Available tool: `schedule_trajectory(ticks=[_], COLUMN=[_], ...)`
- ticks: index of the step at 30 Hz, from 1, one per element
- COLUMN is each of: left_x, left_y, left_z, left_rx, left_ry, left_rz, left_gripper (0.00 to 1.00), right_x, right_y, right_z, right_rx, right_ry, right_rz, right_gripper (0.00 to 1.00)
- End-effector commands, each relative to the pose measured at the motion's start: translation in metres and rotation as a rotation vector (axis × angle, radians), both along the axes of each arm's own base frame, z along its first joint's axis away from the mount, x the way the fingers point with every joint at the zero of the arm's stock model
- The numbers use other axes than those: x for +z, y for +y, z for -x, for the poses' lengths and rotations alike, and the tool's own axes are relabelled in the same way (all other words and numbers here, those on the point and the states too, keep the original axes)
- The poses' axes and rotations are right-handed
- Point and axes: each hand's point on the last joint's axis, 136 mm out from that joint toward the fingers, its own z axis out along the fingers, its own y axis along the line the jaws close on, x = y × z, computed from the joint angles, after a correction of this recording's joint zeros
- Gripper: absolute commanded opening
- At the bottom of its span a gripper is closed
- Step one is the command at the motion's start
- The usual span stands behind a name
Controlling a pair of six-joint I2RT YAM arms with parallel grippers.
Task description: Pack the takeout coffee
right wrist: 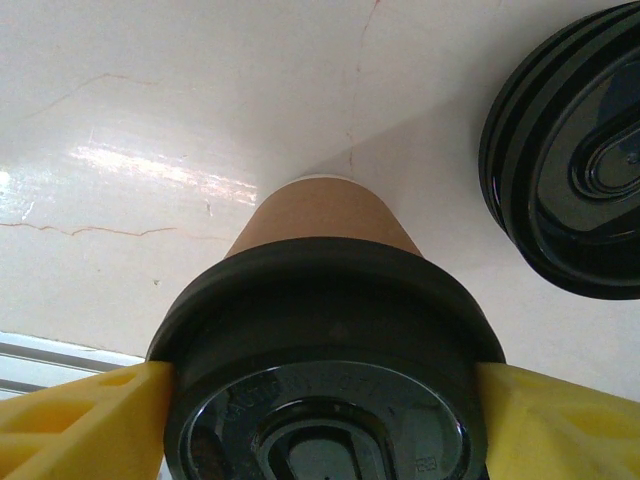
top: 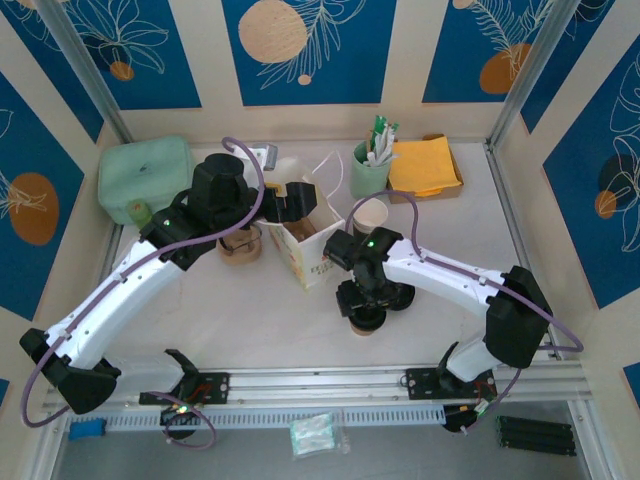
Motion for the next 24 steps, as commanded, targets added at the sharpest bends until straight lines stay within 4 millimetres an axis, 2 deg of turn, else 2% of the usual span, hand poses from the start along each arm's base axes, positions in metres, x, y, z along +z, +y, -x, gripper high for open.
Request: schedule_trajectory(ticks=[1, 24], left_x=[0.005, 0.005], left_y=[0.000, -0.002], left_z=[0.002, 0.001], left_rx=[0.002, -0.001], left_ry=[-0.006, -0.003], left_rz=[0.006, 0.006], left_gripper=[0.99, 0.99], right_x=[-0.007, 0.007], right_y=[-0.001, -0.003], right_z=[0.010, 0.012], right_rx=[-0.003, 0.001], right_ry=[0.048, 0.033], right_rz=[0.025, 0.002], right_gripper=[0.78, 0.81])
